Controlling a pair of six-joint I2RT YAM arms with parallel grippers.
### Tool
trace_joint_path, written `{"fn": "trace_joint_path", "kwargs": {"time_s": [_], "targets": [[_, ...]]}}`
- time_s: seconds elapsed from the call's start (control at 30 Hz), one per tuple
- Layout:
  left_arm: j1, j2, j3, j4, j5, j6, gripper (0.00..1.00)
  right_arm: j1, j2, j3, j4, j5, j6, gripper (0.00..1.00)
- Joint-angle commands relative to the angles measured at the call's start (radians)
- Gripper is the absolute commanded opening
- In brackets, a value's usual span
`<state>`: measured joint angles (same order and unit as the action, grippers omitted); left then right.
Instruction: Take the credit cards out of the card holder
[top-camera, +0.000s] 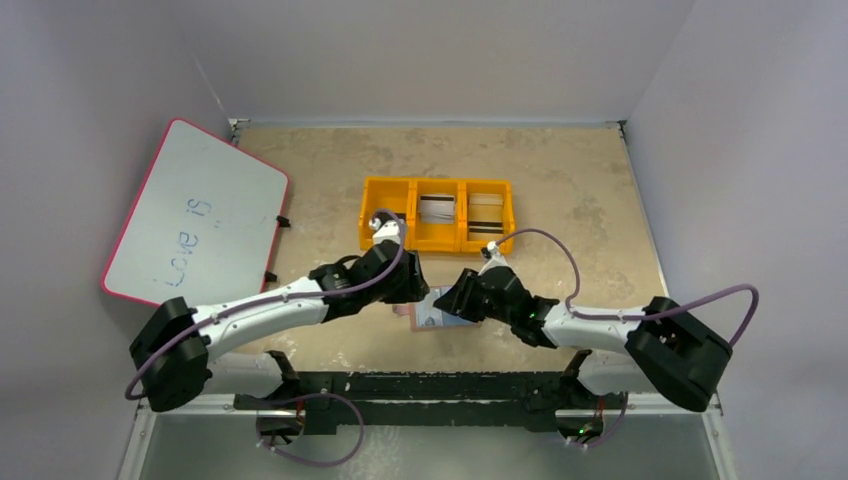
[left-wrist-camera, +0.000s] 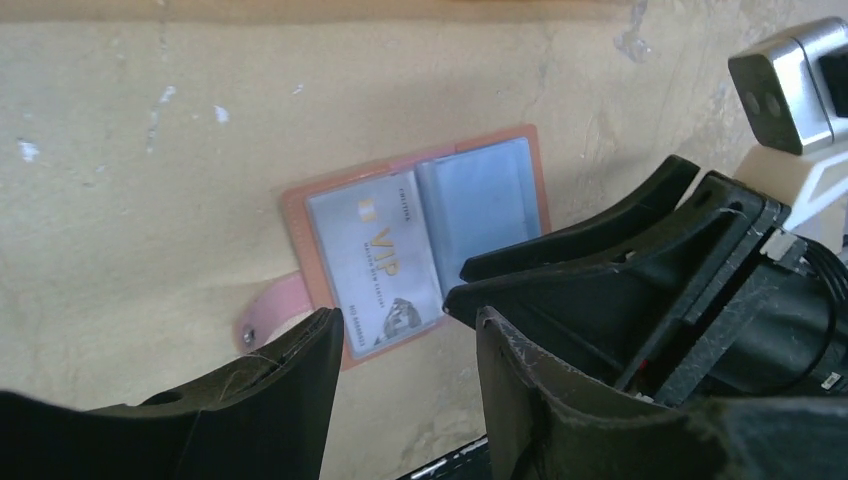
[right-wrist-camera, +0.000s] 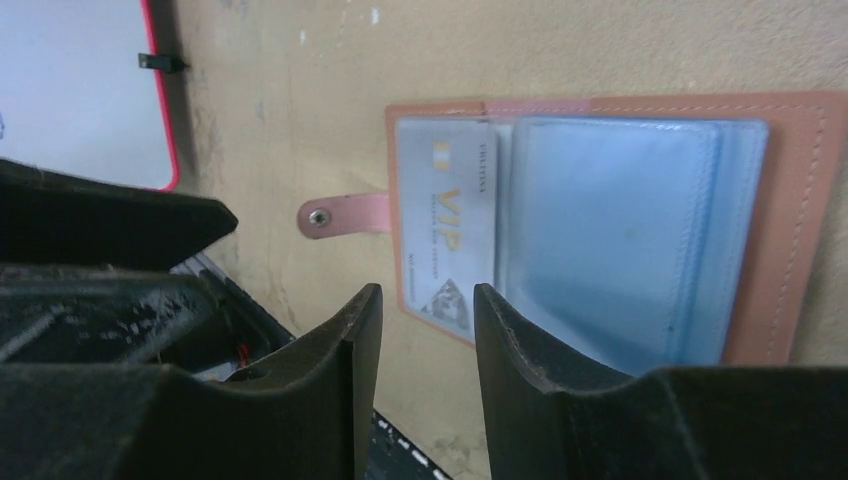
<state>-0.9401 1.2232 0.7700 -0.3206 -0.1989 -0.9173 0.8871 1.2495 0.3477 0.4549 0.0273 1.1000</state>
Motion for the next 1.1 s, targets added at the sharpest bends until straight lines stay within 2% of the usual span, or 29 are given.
{"fn": "trace_joint_path", "kwargs": {"time_s": [0.0, 0.23, 0.37, 0.7, 0.83, 0.97, 1.07], "targets": [[-0.033, 0.084, 0.024, 0.094, 0.001, -0.051, 0.49, -0.046, 0.05, 0.001, 0.103, -0.107, -0.021, 0.41], [-0.084, 0.175, 0.048, 0.013, -0.13, -0.086, 0.43, -0.084, 0.121, -0.017, 0.172, -0.189, -0.069, 0.4], [-0.089, 0.208, 0.048, 0.018, -0.121, -0.083, 0.39, -0.085, 0.149, -0.003, 0.153, -0.188, -0.078, 0.34], [-0.091, 0.292, 0.05, 0.041, -0.115, -0.072, 0.31, -0.088, 0.211, 0.001, 0.121, -0.156, -0.063, 0.34], [-0.091, 0.31, 0.031, 0.088, -0.085, -0.071, 0.26, -0.09, 0.256, 0.011, 0.118, -0.163, -0.048, 0.32], [-0.094, 0.343, 0.031, 0.092, -0.076, -0.072, 0.15, -0.09, 0.28, -0.012, 0.158, -0.155, -0.005, 0.27], [-0.1, 0.354, 0.03, 0.088, -0.081, -0.073, 0.1, -0.089, 0.261, -0.04, 0.187, -0.143, 0.026, 0.27]]}}
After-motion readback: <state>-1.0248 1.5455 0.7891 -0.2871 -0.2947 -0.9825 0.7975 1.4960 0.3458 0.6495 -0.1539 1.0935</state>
